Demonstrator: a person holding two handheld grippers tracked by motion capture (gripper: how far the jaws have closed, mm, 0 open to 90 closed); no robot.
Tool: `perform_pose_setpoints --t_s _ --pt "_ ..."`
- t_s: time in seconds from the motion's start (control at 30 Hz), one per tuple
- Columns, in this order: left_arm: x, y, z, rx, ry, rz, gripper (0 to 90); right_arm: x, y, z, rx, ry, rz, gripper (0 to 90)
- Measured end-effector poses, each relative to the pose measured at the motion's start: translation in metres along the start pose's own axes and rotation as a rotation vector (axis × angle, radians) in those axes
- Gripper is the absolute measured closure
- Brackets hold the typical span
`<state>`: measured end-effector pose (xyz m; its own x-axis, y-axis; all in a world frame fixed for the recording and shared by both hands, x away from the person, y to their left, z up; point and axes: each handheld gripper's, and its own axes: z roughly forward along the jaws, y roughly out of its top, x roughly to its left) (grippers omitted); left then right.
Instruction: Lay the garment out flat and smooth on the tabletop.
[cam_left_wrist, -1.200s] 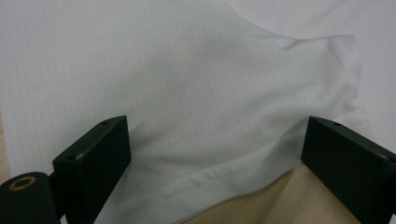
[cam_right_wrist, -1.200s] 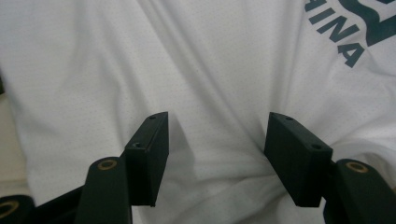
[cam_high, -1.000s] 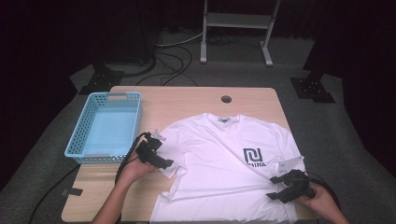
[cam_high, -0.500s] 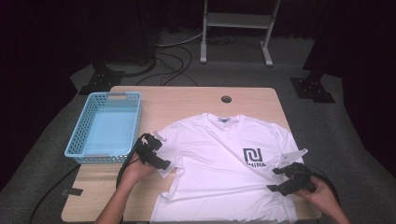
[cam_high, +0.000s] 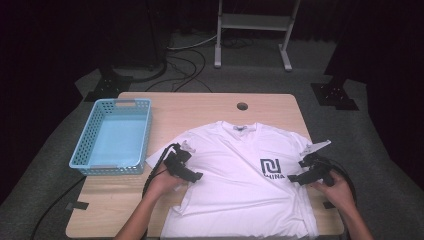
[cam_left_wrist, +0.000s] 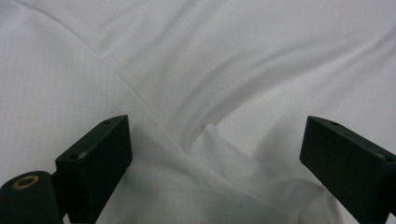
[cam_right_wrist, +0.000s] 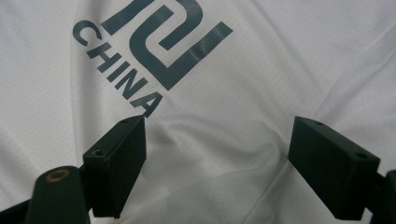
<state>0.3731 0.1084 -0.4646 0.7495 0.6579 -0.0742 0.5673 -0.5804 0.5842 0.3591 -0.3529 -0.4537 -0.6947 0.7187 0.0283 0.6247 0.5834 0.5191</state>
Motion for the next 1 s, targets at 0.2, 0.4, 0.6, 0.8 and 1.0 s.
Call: perform_pose_setpoints --t_s 0.2,0.4,0.6,0.8,1.0 --pt "0.01 -0.009 -0.015 0.038 0.088 -0.039 8.1 0.002 0.004 -0.003 0.013 -0.015 -0.017 17.6" --pt "-0.011 0.012 -0.005 -0.037 0.03 -0.004 8.1 0.003 0.015 0.004 0.014 -0.024 0.002 16.6" --pt "-0.004 0.012 0.013 0.007 0.082 0.015 6.1 0.004 0.027 0.023 0.067 -0.043 0.016 14.7" --pt "0.024 0.027 0.018 0.037 0.089 0.023 6.2 -0.014 0.053 0.043 0.085 -0.038 0.016 5.7" --pt "0.077 0.053 0.036 -0.017 0.13 -0.03 6.1 -0.053 0.103 0.071 0.106 -0.057 0.054 2.7"
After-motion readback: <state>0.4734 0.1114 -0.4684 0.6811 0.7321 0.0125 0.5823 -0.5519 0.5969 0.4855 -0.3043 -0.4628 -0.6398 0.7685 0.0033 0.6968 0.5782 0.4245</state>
